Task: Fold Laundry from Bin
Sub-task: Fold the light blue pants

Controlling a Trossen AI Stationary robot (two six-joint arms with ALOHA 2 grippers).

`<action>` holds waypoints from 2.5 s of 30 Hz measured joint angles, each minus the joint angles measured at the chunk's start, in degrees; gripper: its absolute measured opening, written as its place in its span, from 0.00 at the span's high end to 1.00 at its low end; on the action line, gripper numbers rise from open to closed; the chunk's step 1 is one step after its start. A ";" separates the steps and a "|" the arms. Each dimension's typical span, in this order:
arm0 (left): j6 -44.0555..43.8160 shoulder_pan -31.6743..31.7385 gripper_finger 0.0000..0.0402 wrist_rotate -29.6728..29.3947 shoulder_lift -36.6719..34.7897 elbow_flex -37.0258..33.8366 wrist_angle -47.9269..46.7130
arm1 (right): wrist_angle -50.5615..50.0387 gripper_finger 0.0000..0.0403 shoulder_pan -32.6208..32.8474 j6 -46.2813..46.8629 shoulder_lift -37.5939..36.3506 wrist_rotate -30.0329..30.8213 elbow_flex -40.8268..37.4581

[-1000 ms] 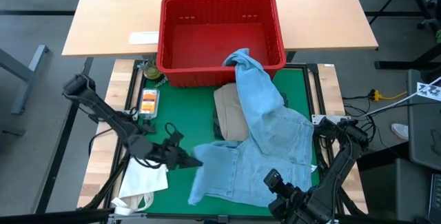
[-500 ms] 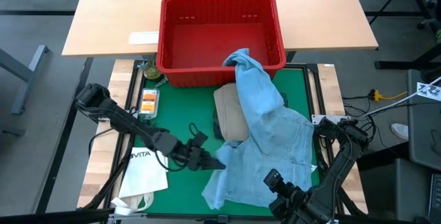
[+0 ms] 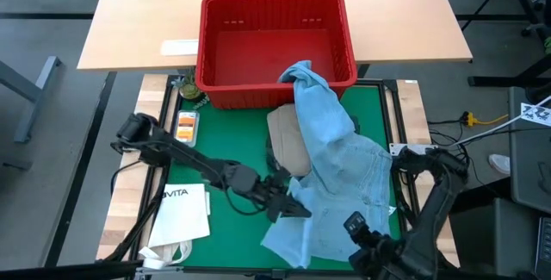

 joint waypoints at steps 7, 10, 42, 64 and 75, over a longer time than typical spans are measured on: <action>-1.55 3.14 0.98 -0.14 3.17 0.65 1.76 | -0.13 0.62 3.15 7.30 -0.92 1.32 0.04; -1.71 3.92 0.98 -0.32 3.49 0.68 2.39 | -0.14 0.62 4.36 10.04 -0.92 2.51 0.04; 8.56 3.31 0.98 -7.49 6.53 0.74 1.68 | 12.22 0.62 -8.54 52.93 -8.60 25.44 -0.04; 10.58 3.12 0.98 -7.62 6.55 0.63 1.49 | 12.52 0.62 -16.31 50.38 -8.62 8.21 0.07; 10.46 3.12 0.98 -7.70 6.55 0.63 2.27 | 12.67 0.62 -16.32 50.47 -8.59 1.67 0.01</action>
